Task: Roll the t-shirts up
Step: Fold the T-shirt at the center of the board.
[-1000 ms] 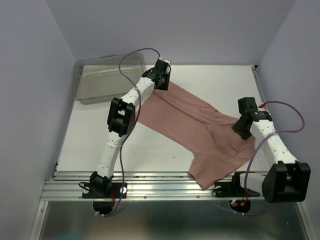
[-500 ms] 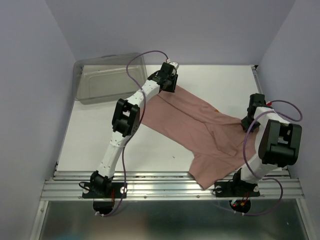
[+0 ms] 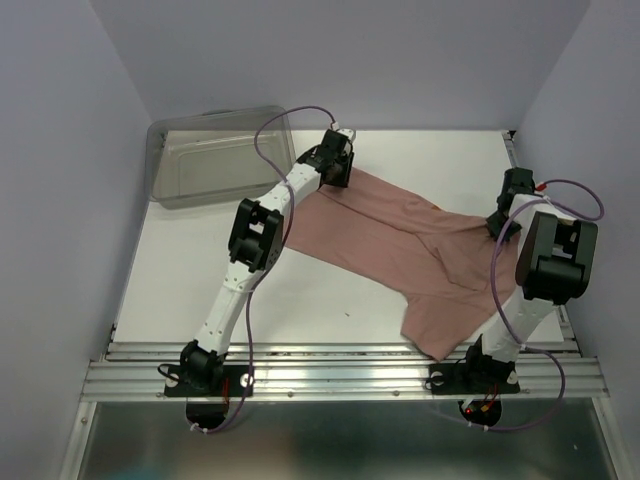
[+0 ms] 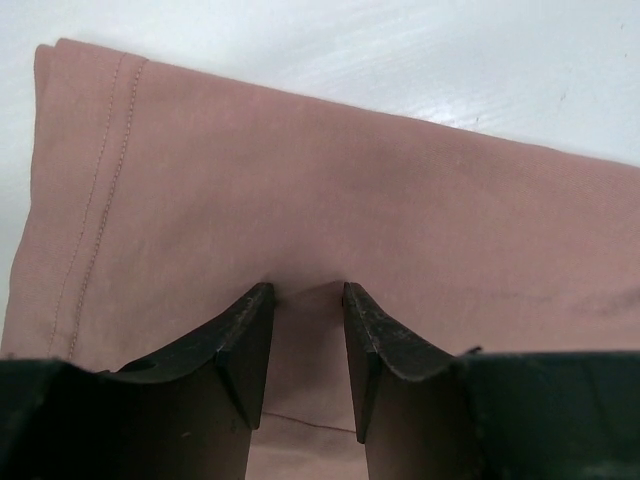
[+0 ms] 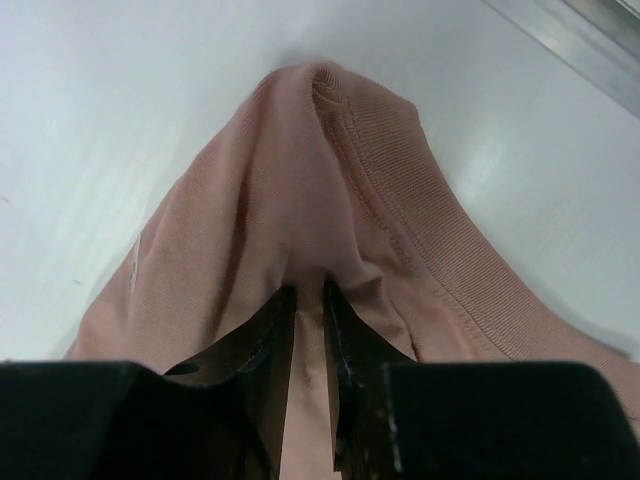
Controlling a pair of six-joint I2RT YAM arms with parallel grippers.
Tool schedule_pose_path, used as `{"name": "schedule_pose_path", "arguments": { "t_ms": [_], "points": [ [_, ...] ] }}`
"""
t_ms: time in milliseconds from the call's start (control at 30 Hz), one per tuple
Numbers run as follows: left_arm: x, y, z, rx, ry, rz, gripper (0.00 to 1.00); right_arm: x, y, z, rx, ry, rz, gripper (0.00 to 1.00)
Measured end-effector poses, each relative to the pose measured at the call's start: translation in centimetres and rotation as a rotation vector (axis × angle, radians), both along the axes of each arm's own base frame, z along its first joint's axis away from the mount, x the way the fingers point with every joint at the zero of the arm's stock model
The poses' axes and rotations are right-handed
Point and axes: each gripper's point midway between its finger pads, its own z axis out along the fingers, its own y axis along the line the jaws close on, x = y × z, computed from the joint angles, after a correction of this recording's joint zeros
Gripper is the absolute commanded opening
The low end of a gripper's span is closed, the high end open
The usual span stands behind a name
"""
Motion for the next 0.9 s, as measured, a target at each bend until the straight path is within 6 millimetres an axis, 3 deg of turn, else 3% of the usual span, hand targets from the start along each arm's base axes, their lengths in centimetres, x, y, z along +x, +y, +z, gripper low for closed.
{"name": "schedule_pose_path", "arguments": {
  "t_ms": [67, 200, 300, 433, 533, 600, 800, 900],
  "points": [
    [0.7, -0.2, 0.1, -0.005, -0.016, 0.004, 0.45, 1.3, -0.1, 0.2, 0.005, -0.018, 0.01, 0.25],
    [1.0, -0.3, 0.2, -0.008, -0.025, 0.008, 0.45, 2.3, 0.5, 1.0, 0.043, -0.053, 0.045, 0.38],
    [1.1, -0.3, 0.2, -0.009, -0.025, 0.009, 0.45, 2.3, 1.5, 3.1, 0.074, -0.107, 0.082, 0.45],
    [0.9, -0.2, 1.0, -0.013, -0.03, 0.01, 0.45, 0.5, 3.2, 7.9, 0.085, -0.228, 0.125, 0.47],
    [0.6, -0.1, 2.8, -0.023, -0.043, 0.011, 0.45, -2.1, 5.0, 9.7, 0.089, -0.274, 0.157, 0.47],
    [0.4, -0.1, 4.9, -0.037, -0.063, 0.013, 0.45, -3.8, 6.7, 9.6, 0.105, -0.268, 0.192, 0.47],
    [-0.7, 0.8, 12.6, -0.094, -0.149, 0.038, 0.44, -8.8, 15.8, 5.8, 0.212, -0.107, 0.384, 0.47],
    [-1.1, 1.0, 14.7, -0.114, -0.172, 0.05, 0.43, -10.5, 17.0, 4.6, 0.213, -0.038, 0.408, 0.46]
  ]
}}
